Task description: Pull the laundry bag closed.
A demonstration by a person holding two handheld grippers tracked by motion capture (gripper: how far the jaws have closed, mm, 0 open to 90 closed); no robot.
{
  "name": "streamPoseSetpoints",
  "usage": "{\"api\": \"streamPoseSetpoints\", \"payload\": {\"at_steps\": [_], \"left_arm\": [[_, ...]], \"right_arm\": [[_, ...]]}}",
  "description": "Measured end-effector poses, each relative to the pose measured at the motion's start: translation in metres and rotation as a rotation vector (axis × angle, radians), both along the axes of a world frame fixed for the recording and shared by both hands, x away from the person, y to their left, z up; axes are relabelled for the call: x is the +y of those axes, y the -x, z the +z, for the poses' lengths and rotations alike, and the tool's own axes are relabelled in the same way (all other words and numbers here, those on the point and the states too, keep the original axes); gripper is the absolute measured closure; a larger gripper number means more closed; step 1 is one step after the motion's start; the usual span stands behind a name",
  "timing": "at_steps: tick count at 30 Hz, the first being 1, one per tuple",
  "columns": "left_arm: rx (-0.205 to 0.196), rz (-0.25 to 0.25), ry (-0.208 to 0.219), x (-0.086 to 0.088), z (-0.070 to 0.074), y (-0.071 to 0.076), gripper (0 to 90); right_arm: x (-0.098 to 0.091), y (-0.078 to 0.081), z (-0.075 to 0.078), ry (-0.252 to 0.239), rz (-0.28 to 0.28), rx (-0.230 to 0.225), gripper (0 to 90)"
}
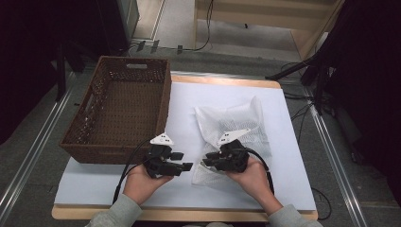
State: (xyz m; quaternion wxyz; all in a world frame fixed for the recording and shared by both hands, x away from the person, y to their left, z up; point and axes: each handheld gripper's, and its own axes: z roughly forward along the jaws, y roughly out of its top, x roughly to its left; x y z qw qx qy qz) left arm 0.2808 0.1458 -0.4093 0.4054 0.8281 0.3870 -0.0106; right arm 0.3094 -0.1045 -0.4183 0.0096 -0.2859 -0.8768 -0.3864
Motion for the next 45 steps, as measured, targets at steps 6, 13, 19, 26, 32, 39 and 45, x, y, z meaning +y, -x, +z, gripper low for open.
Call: {"api": "streamPoseSetpoints", "payload": {"at_steps": [6, 13, 19, 26, 32, 39, 45], "left_arm": [[-0.006, -0.026, -0.007, -0.001, 0.001, -0.003, 43.8], [-0.004, -0.022, 0.001, 0.000, 0.001, -0.005, 43.8], [-0.003, -0.031, -0.007, -0.002, -0.001, -0.006, 43.8], [0.001, -0.031, -0.009, -0.003, -0.002, -0.007, 43.8], [0.004, -0.028, -0.008, -0.002, -0.003, -0.008, 43.7], [0.009, -0.035, -0.015, -0.005, -0.005, -0.008, 43.8], [0.012, -0.053, -0.025, -0.009, -0.008, -0.008, 43.8]], "right_arm": [[0.002, -0.002, -0.007, 0.029, 0.007, 0.012, 76.8], [0.005, -0.004, -0.018, 0.068, -0.003, 0.027, 77.5], [0.011, -0.007, -0.028, 0.102, -0.005, 0.008, 76.2], [0.017, -0.007, -0.037, 0.134, 0.000, 0.017, 74.6], [0.024, -0.002, -0.043, 0.173, 0.005, -0.027, 74.2], [0.022, -0.003, -0.044, 0.150, 0.000, -0.011, 85.6], [0.020, -0.007, -0.041, 0.144, -0.008, 0.046, 87.3]]}}
